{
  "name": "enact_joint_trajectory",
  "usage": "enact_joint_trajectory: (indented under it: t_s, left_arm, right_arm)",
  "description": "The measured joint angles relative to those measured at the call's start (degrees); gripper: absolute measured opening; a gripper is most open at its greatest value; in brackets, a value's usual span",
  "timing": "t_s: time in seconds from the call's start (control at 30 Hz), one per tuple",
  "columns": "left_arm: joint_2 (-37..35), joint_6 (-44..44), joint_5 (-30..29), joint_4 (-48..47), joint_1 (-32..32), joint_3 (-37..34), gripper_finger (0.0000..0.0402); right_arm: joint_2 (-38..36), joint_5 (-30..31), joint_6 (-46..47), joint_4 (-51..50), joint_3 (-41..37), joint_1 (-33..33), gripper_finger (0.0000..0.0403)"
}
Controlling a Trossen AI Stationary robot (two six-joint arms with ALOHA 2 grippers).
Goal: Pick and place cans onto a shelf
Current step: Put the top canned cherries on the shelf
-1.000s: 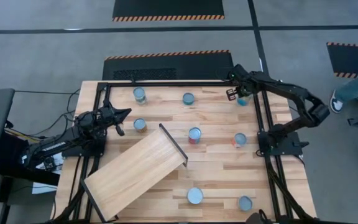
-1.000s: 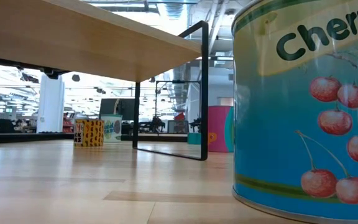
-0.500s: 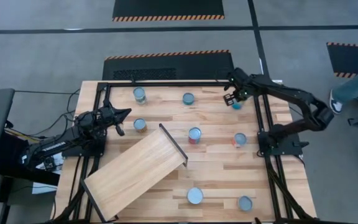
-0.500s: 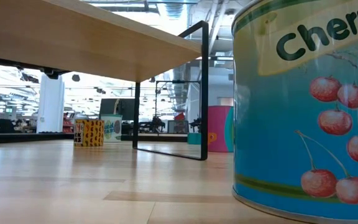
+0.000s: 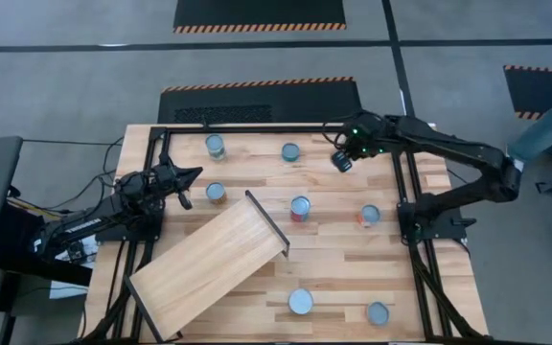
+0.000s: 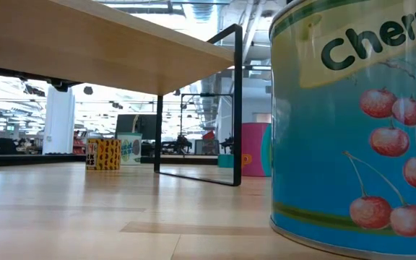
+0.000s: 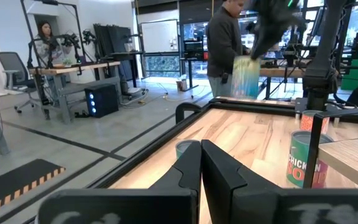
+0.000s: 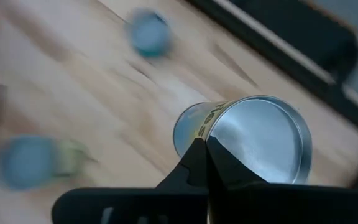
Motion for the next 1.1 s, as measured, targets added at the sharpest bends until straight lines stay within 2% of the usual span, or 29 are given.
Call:
enact_joint_trajectory:
  t_s: [0.17, 0.37, 0.47, 0.6, 0.87, 1.1]
  left_arm:
    - [0.00, 0.00, 0.00, 0.00, 0.01, 0.00, 0.0000]
    - [0.00, 0.02, 0.00, 0.00, 0.01, 0.00, 0.0000]
    - [0.00, 0.02, -0.04, 0.00, 0.01, 0.00, 0.0000]
    - [0.02, 0.02, -0.07, 0.00, 0.02, 0.00, 0.0000]
    - [0.90, 0.09, -0.37, -0.17, 0.00, 0.00, 0.0000]
    - [1.18, 0.09, -0.35, 0.00, 0.01, 0.00, 0.0000]
  right_arm:
    - [-0.04, 1.74, -0.94, 1.53, 7.55, 9.03, 0.0004]
    - [0.01, 1.53, -8.37, 15.84, 8.84, 19.55, 0.0004]
    - [2.37, 1.46, -12.32, 23.47, 9.06, 23.89, 0.0003]
    - [8.23, 1.25, -16.41, 25.56, 12.67, 27.22, 0.0003]
    - [26.34, -5.62, -23.11, 16.40, 33.82, 28.70, 0.0003]
    - [41.32, -7.55, -29.10, 4.04, 53.78, 28.73, 0.0004]
